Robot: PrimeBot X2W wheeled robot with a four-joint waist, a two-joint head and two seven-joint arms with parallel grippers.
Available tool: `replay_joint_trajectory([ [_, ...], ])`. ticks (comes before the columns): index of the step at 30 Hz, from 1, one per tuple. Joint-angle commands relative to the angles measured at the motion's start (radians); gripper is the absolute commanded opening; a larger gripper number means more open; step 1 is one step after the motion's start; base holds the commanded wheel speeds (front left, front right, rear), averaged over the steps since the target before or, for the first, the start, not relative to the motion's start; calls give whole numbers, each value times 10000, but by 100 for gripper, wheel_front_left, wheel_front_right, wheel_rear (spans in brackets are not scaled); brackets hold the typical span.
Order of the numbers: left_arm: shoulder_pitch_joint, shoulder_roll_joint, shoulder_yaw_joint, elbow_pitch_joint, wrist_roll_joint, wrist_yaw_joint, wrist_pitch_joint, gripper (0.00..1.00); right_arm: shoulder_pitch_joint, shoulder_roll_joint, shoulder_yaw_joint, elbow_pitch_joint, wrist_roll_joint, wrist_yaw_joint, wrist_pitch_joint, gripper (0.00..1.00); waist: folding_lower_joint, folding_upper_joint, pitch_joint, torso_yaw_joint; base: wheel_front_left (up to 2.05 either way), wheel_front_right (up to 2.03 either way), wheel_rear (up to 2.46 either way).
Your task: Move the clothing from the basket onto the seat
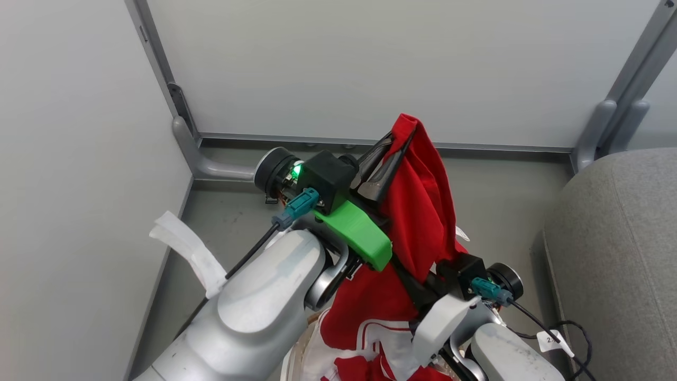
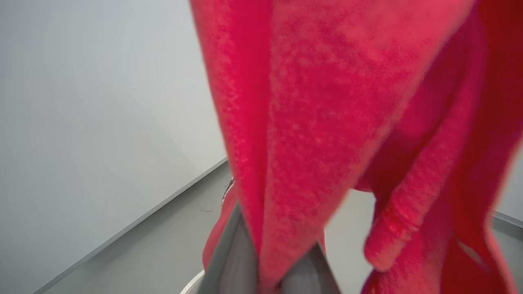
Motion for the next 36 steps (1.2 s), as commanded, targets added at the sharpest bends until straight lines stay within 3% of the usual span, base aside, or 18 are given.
replay_joint_trajectory([
  [1,219,13,122,132,16,46,-2,65,224,-56,-96,-6,-32,-7,-23,0,1,0,89,-311,0,0,0],
  [2,282,15,218,237,96,47,-1,100,301,-55,-136,-39,-66,-7,-23,0,1,0,111,-482,0,0,0],
  [11,1263,90,1241,1103,1291,-144,-1,100,979,-52,-742,-676,-279,-7,-24,0,1,0,460,-2401,0,0,0],
  [23,3152,91,2880,467,2381,-790,-1,100,1418,-47,-1607,-1545,-382,-7,-24,0,1,0,917,-5707,0,0,0],
  [27,3600,67,3246,206,2588,-869,-1,100,1515,-131,-1874,-1756,-395,-7,-24,0,1,0,1056,-6352,0,0,0],
  [36,4014,90,3234,-226,2573,-922,-1,100,1184,-914,-2525,-2308,-721,-7,-24,0,1,0,1695,-6658,0,0,0],
])
